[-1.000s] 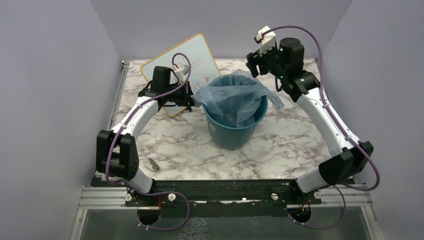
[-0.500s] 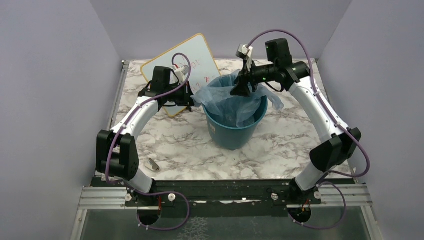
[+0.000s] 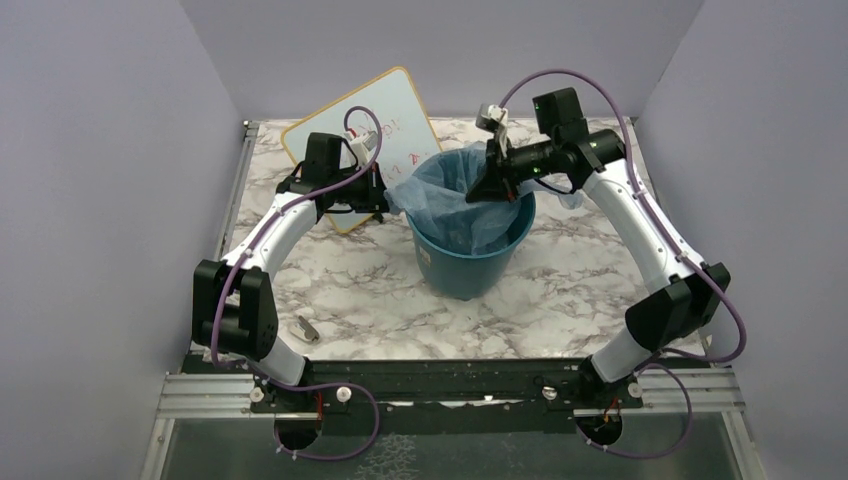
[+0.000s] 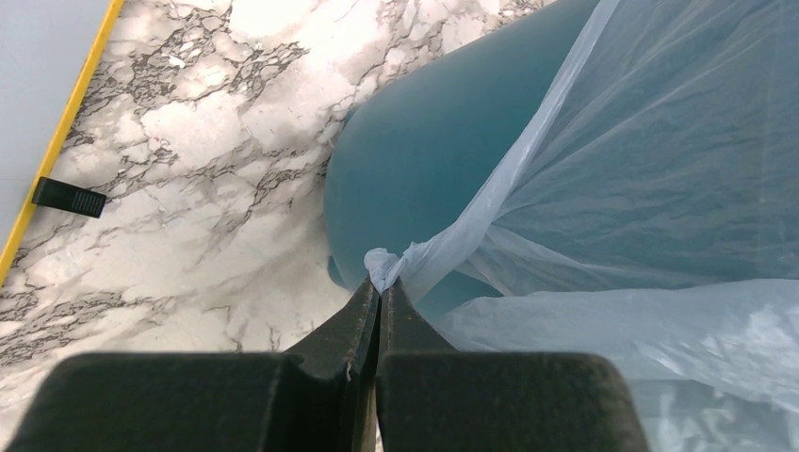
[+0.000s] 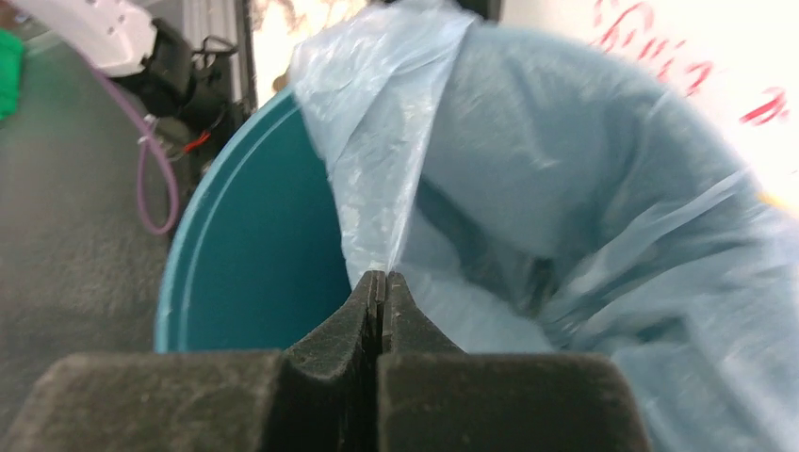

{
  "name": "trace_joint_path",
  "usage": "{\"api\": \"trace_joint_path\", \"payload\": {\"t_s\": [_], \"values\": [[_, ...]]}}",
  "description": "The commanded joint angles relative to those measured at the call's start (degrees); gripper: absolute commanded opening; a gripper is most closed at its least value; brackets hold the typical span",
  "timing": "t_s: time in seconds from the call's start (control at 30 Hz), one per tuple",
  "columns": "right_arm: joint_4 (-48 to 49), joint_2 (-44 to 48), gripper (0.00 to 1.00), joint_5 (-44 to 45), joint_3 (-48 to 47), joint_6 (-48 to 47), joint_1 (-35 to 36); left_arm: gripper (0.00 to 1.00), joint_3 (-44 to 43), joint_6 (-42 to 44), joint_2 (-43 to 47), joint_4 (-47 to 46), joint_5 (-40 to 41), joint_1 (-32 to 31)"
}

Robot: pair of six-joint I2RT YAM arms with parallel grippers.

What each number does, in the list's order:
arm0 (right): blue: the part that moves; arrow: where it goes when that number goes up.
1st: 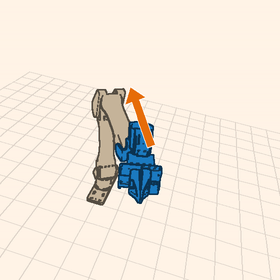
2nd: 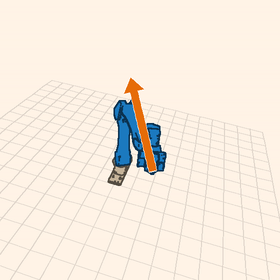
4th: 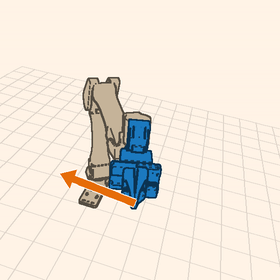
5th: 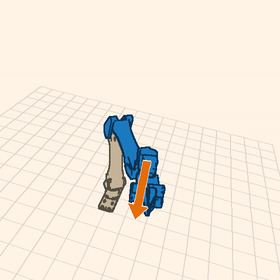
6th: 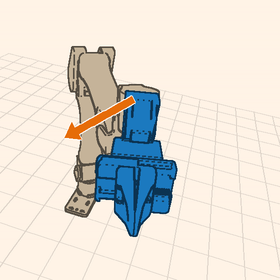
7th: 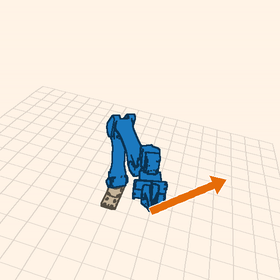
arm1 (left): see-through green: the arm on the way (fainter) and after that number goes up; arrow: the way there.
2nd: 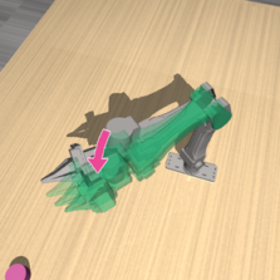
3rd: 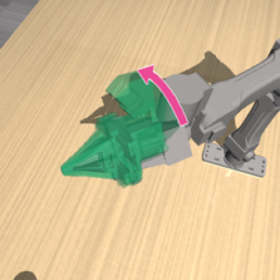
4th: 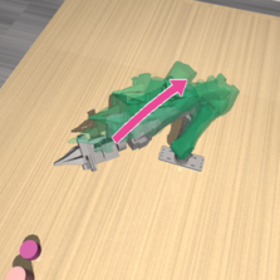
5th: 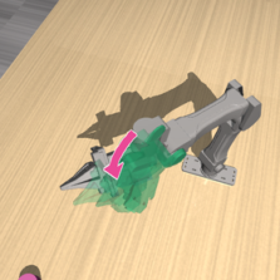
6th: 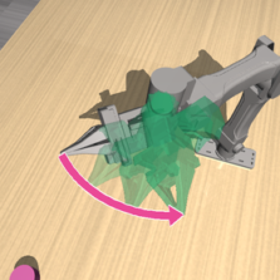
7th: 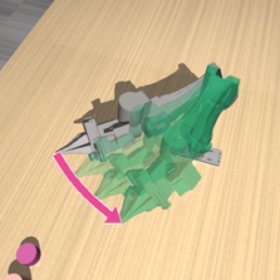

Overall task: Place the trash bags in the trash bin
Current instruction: Place the trash bag in the trash bin.

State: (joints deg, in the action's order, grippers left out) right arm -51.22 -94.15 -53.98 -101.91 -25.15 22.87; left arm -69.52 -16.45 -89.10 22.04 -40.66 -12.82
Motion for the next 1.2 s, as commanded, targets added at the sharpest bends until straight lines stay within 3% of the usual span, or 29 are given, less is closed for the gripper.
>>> {"api": "trace_joint_path", "payload": {"t_s": [0.0,0.5,0.63,0.77,1.0,1.17], "values": [[-3.03,7.22,0.01,-4.95,6.65,-1.21,-0.02,0.00,-0.88,-0.18,2.08,-0.17,-1.68,0.07],[5.31,21.30,0.02,-4.89,21.63,6.31,0.78,0.00,-1.04,-2.80,3.02,-0.16,-2.17,0.09],[5.46,21.89,0.05,-3.82,23.12,7.26,1.03,0.00,-1.00,-3.43,3.04,-0.16,-2.04,0.09],[7.76,22.25,0.15,2.99,23.05,8.84,1.10,0.00,-0.59,-4.04,4.10,-0.10,-1.62,0.13],[3.66,25.87,0.26,-18.27,23.41,2.99,1.12,0.07,0.99,-6.69,7.75,0.63,2.57,0.68],[-2.34,25.90,0.24,-18.95,22.66,0.44,1.06,0.29,0.11,-9.53,9.94,0.70,2.48,1.02]]}}
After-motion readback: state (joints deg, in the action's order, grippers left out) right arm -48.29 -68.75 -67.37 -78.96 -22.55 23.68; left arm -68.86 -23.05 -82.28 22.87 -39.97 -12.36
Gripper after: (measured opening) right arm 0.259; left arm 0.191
